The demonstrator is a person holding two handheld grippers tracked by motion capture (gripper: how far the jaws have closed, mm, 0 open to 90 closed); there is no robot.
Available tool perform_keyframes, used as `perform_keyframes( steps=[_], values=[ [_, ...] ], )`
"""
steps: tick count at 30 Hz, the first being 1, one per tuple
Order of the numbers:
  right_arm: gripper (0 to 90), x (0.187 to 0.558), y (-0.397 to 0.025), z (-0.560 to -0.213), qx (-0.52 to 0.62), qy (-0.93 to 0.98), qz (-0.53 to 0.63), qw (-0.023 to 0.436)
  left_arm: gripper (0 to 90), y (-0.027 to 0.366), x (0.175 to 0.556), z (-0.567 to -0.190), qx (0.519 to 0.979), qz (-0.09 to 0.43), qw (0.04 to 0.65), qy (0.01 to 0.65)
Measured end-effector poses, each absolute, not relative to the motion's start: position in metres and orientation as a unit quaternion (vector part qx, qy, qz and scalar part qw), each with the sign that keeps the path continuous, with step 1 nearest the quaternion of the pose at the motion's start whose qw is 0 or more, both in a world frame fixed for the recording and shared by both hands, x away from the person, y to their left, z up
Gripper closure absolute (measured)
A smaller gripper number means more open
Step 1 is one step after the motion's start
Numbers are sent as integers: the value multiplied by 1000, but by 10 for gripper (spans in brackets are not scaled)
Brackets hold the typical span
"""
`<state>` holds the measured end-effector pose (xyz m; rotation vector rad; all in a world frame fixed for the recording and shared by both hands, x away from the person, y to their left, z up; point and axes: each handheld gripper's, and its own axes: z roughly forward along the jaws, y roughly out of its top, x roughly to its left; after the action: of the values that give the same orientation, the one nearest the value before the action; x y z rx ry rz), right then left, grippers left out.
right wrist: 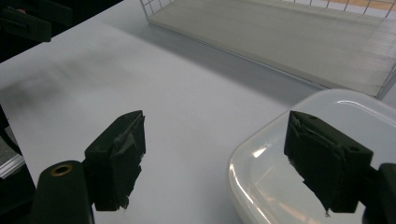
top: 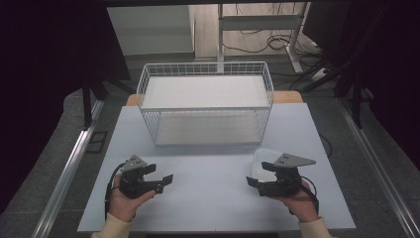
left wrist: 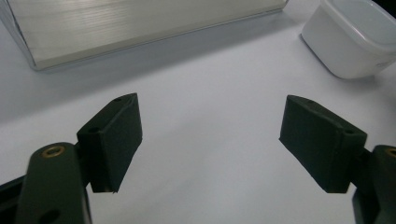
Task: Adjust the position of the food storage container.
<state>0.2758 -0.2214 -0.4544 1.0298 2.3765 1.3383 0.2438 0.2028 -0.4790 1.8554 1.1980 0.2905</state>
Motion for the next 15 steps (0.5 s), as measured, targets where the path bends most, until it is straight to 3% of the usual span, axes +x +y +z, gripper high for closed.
perform_keyframes(
  steps=[15],
  values=[
    [209,273,-219,-448,364,806,448,135,188,196,240,-479,756,121,443,467]
  ],
)
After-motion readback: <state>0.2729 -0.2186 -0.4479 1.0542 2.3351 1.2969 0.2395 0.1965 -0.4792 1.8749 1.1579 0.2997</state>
